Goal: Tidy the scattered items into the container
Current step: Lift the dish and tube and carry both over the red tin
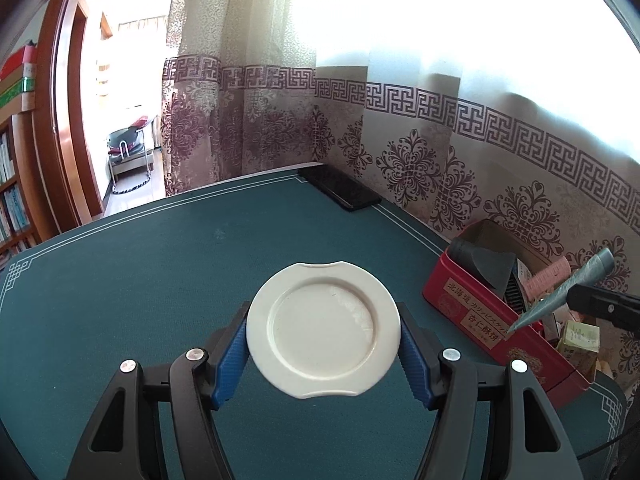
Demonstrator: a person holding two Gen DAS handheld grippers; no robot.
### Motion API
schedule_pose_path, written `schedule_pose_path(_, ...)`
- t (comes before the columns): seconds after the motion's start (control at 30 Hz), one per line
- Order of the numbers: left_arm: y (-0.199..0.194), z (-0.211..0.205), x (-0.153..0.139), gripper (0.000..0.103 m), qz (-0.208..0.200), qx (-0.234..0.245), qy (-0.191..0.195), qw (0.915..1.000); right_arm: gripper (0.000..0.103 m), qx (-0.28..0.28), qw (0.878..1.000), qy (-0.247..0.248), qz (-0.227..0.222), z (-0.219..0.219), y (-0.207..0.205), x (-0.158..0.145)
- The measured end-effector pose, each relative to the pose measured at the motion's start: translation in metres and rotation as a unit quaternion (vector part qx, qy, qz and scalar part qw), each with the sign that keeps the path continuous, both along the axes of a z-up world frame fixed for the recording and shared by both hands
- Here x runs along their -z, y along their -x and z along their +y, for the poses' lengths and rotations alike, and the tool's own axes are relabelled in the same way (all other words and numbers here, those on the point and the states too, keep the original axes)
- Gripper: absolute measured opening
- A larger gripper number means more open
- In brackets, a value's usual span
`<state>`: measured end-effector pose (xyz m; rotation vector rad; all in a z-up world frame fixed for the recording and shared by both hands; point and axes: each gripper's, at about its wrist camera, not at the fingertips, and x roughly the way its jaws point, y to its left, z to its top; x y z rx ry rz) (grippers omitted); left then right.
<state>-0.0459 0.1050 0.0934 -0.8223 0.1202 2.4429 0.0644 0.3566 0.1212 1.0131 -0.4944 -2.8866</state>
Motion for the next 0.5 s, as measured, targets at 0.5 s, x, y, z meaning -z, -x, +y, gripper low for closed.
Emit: schedule_pose_path(0.5, -0.035, 0.073, -0.007, 0.068, 0.000, 0.064, 0.012, 0.9979, 0.024, 0.083, 0.996, 0.015, 0.038, 0.080, -0.033, -0.007)
